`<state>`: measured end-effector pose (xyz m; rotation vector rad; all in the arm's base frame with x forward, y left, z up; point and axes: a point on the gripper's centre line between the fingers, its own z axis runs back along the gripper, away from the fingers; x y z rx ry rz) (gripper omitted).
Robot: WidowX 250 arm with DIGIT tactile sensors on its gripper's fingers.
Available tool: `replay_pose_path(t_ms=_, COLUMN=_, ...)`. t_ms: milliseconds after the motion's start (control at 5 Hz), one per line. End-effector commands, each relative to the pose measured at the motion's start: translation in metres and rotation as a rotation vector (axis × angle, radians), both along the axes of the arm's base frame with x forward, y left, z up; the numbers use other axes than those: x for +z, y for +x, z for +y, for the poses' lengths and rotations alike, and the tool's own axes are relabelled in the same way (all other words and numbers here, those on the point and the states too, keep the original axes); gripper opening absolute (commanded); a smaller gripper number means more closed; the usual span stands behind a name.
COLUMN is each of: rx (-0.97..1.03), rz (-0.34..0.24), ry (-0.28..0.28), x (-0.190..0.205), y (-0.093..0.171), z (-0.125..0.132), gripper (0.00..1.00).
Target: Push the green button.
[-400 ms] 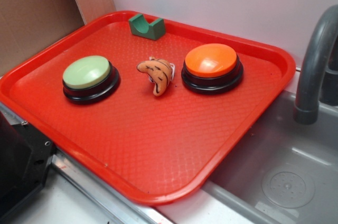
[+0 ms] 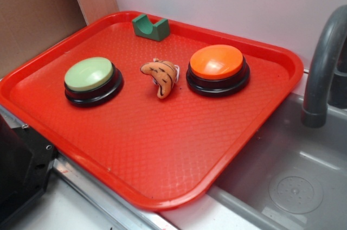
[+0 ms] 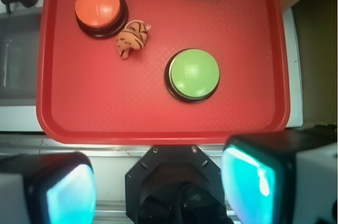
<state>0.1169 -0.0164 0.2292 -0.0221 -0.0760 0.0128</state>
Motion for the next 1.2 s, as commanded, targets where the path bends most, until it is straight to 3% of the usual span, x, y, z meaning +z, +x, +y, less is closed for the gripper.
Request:
replay_pose_path(t_ms=0, rx=-0.171, rz=-0.02, ry=0.09, x=-0.091, y=0.077, z=0.041, gripper=1.0)
replay_pose_path(t_ms=200, rx=-0.17, rz=0.01, ry=0.076, x=-0.138, y=0.083, z=0.05, gripper=1.0)
replay_pose_path(t_ms=400, rx=-0.192, rz=0.032, ry=0.117, x=-0.159, y=0.078, z=0.057, gripper=1.0)
replay_pose_path(t_ms=1000, rx=-0.212, rz=0.061, ry=0.081, x=-0.183, y=0.076, z=0.065, gripper=1.0)
